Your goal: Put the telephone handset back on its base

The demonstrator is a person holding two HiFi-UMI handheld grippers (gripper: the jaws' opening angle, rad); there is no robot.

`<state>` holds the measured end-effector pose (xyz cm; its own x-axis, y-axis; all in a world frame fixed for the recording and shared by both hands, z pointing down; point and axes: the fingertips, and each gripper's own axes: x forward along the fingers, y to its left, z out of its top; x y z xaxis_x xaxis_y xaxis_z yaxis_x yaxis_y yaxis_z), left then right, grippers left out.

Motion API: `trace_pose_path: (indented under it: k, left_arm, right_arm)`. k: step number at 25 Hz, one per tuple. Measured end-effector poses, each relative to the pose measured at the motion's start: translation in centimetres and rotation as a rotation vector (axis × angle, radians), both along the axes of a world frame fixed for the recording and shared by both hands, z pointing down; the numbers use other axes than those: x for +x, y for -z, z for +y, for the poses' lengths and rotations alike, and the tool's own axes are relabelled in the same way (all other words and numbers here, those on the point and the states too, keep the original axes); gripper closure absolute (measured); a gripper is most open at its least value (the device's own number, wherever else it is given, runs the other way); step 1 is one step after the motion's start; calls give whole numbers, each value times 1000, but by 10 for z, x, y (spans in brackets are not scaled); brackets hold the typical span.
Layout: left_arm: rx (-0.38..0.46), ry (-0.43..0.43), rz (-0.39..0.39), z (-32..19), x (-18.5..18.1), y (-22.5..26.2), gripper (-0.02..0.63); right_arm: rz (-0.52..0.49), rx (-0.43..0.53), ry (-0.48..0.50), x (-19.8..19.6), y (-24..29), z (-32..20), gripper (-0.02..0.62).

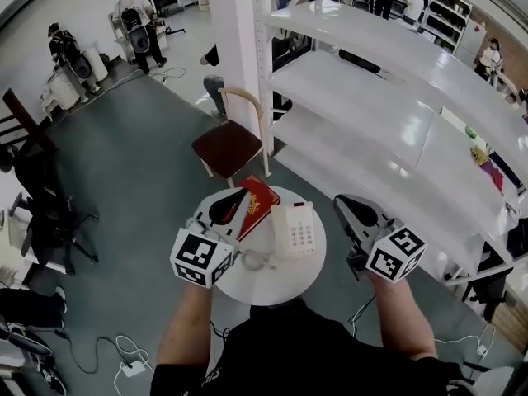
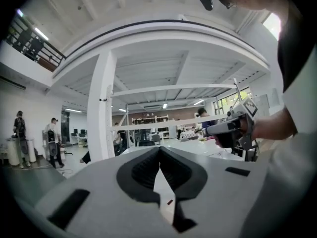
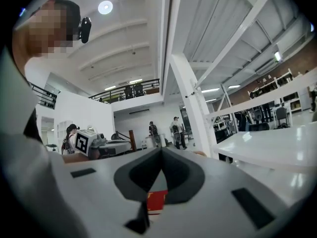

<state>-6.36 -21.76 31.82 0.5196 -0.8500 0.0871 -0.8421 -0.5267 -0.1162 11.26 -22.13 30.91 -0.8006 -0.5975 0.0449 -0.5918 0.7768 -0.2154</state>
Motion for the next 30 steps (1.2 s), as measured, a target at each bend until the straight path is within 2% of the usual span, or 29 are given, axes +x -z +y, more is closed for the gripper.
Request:
trace_pose_path:
  k: [3,8,11,14,16,19,25,30]
  left_arm:
    - [-29,-70,21,0,15,3,597]
    - [-61,-86,32,-1,25,4,597]
    - [-67,-38,37,-1,17,5,597]
    - [-68,-4,145,-1,4,13,598]
    - [-67,5,178,-1,-2,15,598]
    - [-72,29,155,-1,-7,12,598]
    - [-92,122,155,-7,-25,2,598]
    - [-79,123,150,-8,-21,1,598]
  right_arm:
    - [-24,7,-5,3,5,-3,591]
    - [-49,69,-18,3,28,-4,591]
    - [-48,106,-11,-2,38,0,592]
    - [-40,130,9,-9,40,4,592]
    - [-38,128,19,-11,39,5,592]
    - [-37,121,28,-13,37,4,592]
    - [-16,131,43,-21,37,-2,592]
    - [-15,126,45,-22,32,-3,592]
